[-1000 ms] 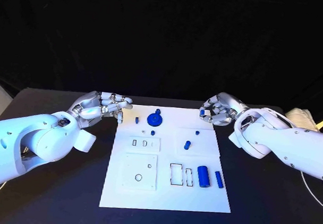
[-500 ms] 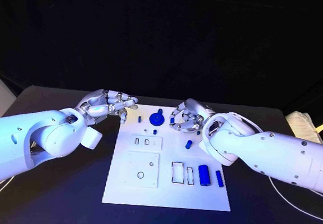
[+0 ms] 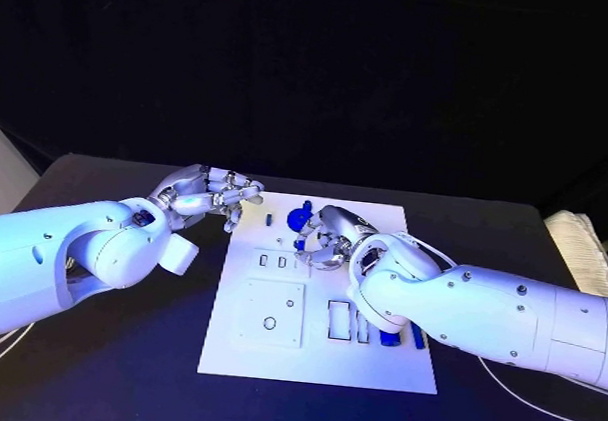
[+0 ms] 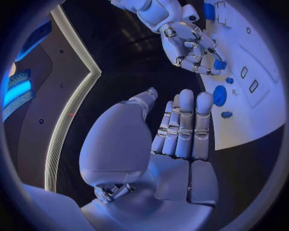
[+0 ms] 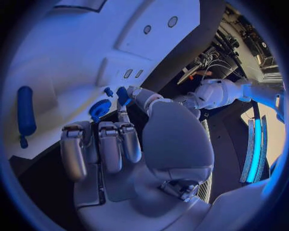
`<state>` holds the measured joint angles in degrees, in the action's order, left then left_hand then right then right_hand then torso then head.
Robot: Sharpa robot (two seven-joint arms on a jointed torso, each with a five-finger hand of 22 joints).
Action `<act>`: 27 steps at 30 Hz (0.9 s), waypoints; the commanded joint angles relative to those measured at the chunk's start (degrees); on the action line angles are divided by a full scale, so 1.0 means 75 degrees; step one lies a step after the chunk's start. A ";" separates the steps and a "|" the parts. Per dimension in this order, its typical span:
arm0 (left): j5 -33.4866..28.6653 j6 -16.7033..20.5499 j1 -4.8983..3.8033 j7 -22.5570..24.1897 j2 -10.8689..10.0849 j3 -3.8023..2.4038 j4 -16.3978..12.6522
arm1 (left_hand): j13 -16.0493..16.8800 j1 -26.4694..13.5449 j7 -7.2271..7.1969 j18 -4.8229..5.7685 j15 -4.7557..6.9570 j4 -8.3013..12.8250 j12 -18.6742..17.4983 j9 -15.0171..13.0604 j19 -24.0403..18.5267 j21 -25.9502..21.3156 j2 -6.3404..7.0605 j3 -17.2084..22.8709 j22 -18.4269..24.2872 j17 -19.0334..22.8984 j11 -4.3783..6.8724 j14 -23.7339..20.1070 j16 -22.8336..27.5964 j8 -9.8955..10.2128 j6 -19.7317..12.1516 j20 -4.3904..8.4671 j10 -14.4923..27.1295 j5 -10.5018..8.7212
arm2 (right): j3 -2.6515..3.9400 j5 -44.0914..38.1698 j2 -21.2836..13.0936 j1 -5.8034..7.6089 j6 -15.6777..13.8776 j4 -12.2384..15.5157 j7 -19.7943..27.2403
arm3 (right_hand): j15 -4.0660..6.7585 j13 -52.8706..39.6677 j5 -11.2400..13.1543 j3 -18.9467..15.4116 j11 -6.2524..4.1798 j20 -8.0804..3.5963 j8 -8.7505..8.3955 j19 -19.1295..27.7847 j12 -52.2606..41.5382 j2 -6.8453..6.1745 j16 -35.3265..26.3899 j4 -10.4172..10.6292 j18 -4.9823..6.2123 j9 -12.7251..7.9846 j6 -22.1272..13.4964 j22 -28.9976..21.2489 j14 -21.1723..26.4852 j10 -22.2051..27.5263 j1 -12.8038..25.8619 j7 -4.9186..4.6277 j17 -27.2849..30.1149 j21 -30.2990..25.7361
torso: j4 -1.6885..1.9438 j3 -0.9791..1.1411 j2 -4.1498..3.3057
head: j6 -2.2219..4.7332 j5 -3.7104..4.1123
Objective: Assemble the parts on the task board
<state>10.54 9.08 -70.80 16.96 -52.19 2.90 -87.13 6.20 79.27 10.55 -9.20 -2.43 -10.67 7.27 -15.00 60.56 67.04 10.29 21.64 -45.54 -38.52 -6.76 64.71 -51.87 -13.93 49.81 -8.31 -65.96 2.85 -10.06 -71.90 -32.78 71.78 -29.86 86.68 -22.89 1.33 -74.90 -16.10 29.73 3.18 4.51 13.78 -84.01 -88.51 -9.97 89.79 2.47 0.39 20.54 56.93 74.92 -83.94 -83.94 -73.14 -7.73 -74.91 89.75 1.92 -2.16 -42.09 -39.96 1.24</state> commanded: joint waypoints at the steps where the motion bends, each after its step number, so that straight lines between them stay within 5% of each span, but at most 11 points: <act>1: 0.0124 0.0203 -0.0003 -0.0052 0.0012 -0.0004 -0.0027 | 0.0012 -0.0030 -0.0077 0.0123 0.0023 0.0011 0.0031 -0.0006 0.0186 0.0178 0.0014 -0.0019 -0.0257 -0.0036 0.0073 0.0073 -0.0051 0.0047 -0.0042 0.0025 0.0009 0.0002 | -0.0008 -0.0523 0.0072 -0.0073 -0.0191 -0.0034 -0.0313 | -0.0036 -0.1840 0.0024 -0.0051 -0.0015 0.0041 0.0008 -0.0799 0.0001 0.0017 0.0028 0.0008 -0.0052 -0.0013 -0.0045 0.2011 -0.0807 -0.0639 0.0084 -0.0004 -0.2012 0.0034 | 0.0004 0.0014 -0.0017 | -0.0038 -0.0007; 27: 0.0142 0.0155 -0.0003 -0.0120 -0.0002 -0.0003 -0.0028 | 0.0015 -0.0037 -0.0079 0.0140 0.0032 -0.0004 0.0024 -0.0013 0.0252 0.0260 0.0010 -0.0023 -0.0353 -0.0065 0.0070 0.0107 -0.0082 0.0051 -0.0045 0.0045 0.0066 0.0001 | -0.0025 -0.1115 0.0338 -0.0444 -0.0357 -0.0036 -0.0309 | -0.0038 -0.1843 0.0070 -0.0100 -0.0016 0.0049 0.0036 -0.0799 -0.0002 -0.0044 0.0028 0.0038 -0.0052 0.0000 -0.0051 0.2011 -0.0807 -0.0642 0.0176 0.0002 -0.2012 0.0034 | -0.0002 0.0015 -0.0013 | -0.0149 -0.0058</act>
<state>11.40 10.47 -70.80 15.97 -52.26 2.90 -87.21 6.26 79.27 10.21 -9.21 -2.16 -10.67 7.28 -15.04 62.06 68.73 10.29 21.65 -48.12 -38.96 -6.54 65.04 -52.30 -13.71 49.46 -8.00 -65.73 2.85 -10.23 -78.80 -30.33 68.55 -32.26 86.49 -25.18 1.32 -74.94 -15.83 29.41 3.18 4.51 13.83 -84.01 -88.51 -10.35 89.79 2.79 0.39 20.44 56.82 74.90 -83.95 -83.94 -72.28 -7.81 -74.95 89.74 1.93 -2.03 -42.20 -41.03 0.84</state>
